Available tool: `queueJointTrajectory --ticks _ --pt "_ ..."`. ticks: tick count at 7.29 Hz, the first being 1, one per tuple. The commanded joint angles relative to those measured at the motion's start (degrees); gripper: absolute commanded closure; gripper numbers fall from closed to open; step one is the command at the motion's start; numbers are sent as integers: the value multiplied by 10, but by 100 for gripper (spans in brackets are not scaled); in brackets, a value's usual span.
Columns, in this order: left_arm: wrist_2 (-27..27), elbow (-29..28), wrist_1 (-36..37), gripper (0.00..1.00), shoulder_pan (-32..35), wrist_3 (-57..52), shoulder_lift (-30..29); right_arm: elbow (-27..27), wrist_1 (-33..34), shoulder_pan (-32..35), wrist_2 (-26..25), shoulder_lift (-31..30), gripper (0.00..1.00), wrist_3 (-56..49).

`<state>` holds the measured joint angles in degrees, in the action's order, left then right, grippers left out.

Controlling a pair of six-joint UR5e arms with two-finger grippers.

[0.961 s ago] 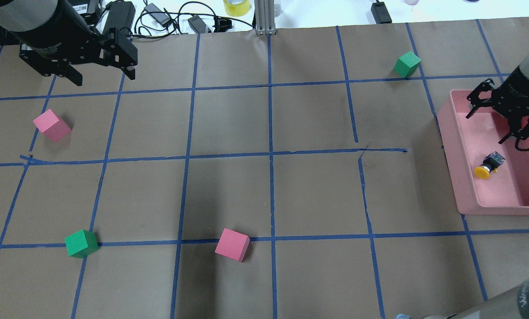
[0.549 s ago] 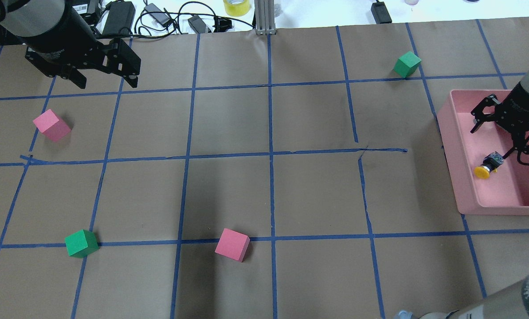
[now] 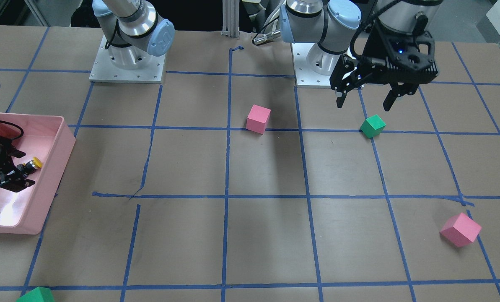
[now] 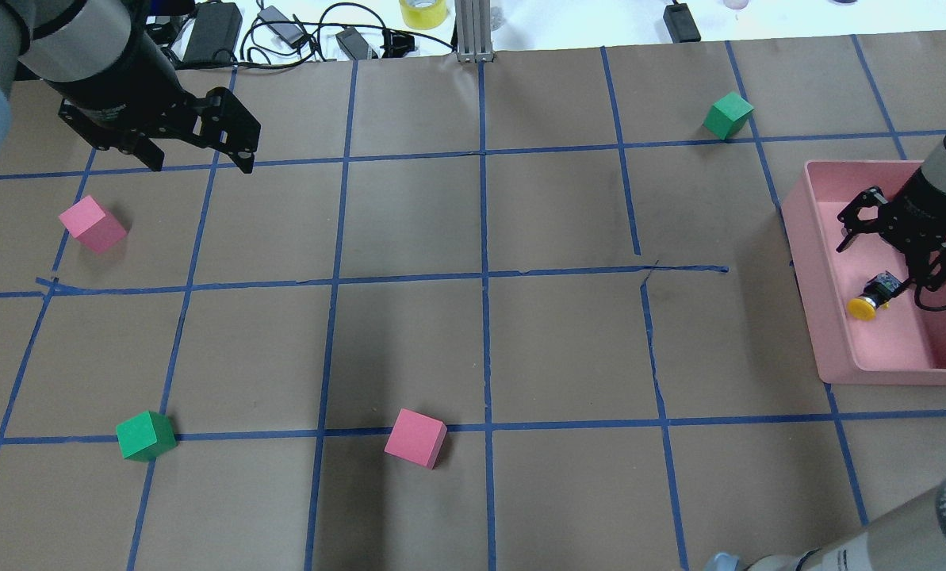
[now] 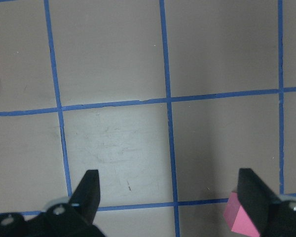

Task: Align button upright
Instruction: 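Lower the right gripper and grasp the button by its yellow cap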

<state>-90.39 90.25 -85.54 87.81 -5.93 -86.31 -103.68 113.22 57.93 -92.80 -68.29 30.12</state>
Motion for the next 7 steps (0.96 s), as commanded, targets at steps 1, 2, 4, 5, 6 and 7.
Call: queueJointTrajectory --ticks 1,2,4,5,6,7 --pt "0 0 -17 0 2 9 6 -7 5 0 -2 8 0 -1" --pt "0 3 -18 0 2 2 6 -13 5 -1 -2 8 0 -1" --pt "0 5 -18 0 2 2 6 -20 19 -15 0 8 50 -13" --pt "1 5 -17 0 2 8 6 -20 18 -21 8 8 85 -26" --pt "1 5 -17 0 1 7 3 -20 17 -21 10 7 100 -26" --pt "-2 0 -17 0 1 7 -3 -19 19 -21 15 3 100 -25"
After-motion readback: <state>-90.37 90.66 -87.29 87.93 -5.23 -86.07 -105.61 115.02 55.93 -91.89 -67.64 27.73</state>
